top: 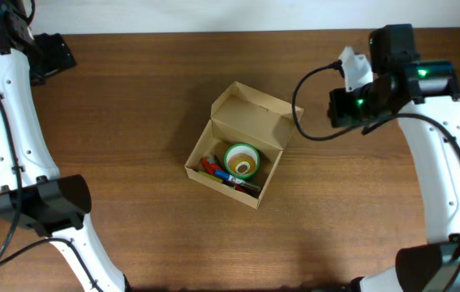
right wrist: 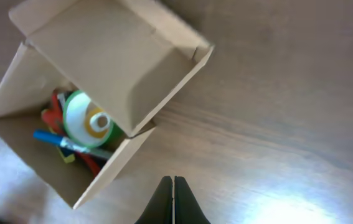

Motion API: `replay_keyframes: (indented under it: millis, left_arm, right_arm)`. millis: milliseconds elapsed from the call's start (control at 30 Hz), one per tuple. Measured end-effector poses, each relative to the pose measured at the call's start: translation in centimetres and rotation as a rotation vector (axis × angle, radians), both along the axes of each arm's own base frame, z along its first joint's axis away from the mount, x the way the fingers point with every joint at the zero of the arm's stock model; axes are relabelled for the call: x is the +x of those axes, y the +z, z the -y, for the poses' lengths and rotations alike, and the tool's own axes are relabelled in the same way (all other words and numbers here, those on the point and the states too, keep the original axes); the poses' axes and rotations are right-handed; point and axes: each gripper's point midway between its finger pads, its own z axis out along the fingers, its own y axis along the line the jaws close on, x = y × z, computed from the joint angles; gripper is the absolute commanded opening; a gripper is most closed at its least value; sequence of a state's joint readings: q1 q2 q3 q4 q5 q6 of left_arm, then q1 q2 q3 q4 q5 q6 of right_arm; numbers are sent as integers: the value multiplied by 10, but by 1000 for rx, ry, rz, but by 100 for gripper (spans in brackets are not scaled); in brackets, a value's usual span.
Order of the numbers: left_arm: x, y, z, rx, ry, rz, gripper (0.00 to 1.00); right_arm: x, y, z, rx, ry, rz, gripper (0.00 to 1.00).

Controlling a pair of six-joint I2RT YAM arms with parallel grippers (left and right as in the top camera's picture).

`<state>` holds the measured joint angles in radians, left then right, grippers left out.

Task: Pack container
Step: 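Raise the left arm and bring both grippers to the box lid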

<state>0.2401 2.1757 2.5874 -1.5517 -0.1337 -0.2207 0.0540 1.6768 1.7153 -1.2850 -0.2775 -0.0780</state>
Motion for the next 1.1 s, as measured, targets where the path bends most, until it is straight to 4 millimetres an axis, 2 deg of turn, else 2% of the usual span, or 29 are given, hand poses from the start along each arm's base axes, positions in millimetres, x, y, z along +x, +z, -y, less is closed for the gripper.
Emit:
replay_keyframes:
  millis: [67,133,200,233,267,333,433,500,567,733,933,1000,1100]
  left_arm:
    - [10,-14,19,-50,-129,-24,100]
    - [27,-39,49,-94,-282,-57,100]
    - [39,-66,85,-130,-425,-103,100]
    - [43,-84,114,-152,-516,-140,100]
    - [43,-90,129,-159,-558,-154,100]
    - [42,-93,172,-162,-676,-165,100]
    - [40,-93,181,-160,-700,-172,100]
    - [40,-93,182,-159,-703,-173,100]
    - [40,-93,181,-157,-704,-173,100]
    - [41,-93,179,-151,-703,-169,100]
    - [41,-93,178,-149,-703,-170,100]
    - [42,-93,178,-149,-703,-169,100]
    - [41,-93,178,-149,-702,-170,100]
  right_arm:
    - [-6,-25,-3,18,4,-61,3]
    - [-13,-51,-5,25,2,-118,4]
    - [-17,-67,-5,30,-5,-149,4]
    - [-20,-76,-5,31,-10,-166,4]
    - [-21,-78,-5,32,-11,-170,3]
    - [-25,-103,-6,38,-20,-192,4]
    - [-24,-137,-10,51,-26,-260,4]
    - [-24,-168,-17,61,-16,-324,4]
    - [-22,-181,-25,68,4,-338,3]
    - [-7,-181,-50,112,53,-262,4]
    - [11,-174,-62,173,61,-187,3]
    - [17,-169,-64,184,66,-166,4]
    - [37,-153,-69,207,76,-92,4]
